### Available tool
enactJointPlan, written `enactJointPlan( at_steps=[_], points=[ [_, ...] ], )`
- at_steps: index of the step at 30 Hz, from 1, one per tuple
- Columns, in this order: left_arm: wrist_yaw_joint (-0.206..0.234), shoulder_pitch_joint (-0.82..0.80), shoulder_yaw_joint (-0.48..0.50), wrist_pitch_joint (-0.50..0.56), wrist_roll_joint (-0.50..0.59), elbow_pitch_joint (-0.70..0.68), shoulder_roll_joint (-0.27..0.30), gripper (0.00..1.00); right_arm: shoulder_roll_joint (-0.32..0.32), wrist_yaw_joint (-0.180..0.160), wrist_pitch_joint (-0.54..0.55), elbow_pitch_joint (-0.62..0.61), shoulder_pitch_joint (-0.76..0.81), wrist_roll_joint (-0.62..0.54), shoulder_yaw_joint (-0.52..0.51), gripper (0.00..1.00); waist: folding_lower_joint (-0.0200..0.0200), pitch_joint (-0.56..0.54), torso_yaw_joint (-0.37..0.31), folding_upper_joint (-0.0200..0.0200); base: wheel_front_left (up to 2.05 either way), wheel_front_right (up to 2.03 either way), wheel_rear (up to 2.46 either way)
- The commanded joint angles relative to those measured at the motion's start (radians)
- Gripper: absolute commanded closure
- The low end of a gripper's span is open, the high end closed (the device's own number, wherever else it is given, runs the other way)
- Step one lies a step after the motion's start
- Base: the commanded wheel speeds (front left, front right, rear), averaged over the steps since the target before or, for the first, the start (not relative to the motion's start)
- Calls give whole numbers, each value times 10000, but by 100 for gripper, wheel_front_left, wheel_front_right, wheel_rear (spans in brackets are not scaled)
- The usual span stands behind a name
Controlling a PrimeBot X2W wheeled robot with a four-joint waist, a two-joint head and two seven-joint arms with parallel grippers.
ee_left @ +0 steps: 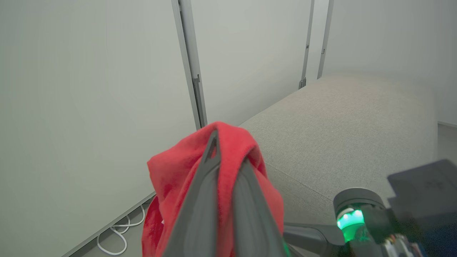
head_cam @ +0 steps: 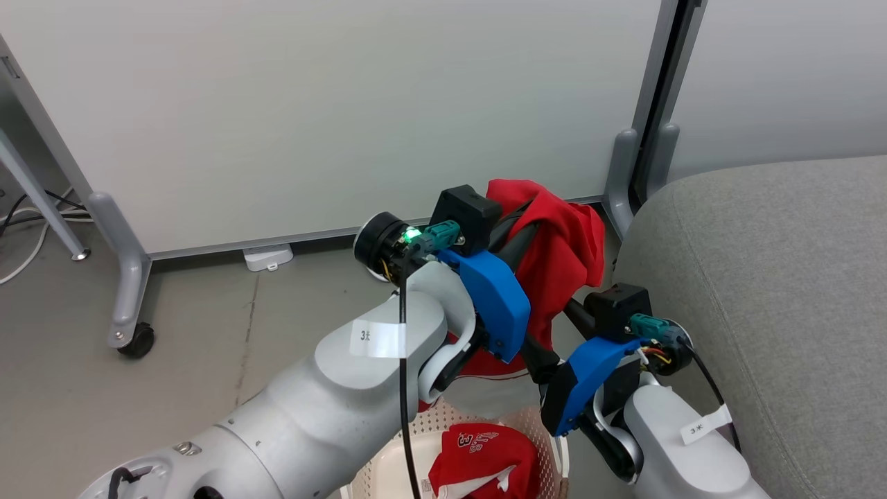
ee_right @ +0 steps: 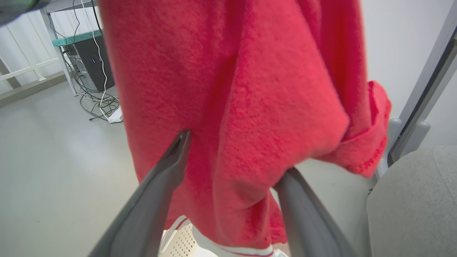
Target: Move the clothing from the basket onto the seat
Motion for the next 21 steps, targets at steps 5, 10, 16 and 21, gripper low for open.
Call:
enactJointPlan(
  at_steps=[5,10,16,21],
  points=[
    [-53,-129,-60,-77,-69,66,-3,100,-67,5,-356,558,-565,461,552,100,-1,-21,-76,0,0,0,0],
    [-67,-107,-89,-81,-133,174,-3,100,-174,5,-573,897,-668,790,798,100,-1,-42,-162,0,0,0,0],
    [-92,-85,-108,-110,-252,287,-3,100,-382,5,-756,1137,-776,859,1050,100,-1,-82,-258,0,0,0,0],
    [-116,-82,-117,-145,-265,358,-1,100,-381,5,-875,1293,-851,868,1147,100,-1,-111,-297,0,0,0,0]
  ],
)
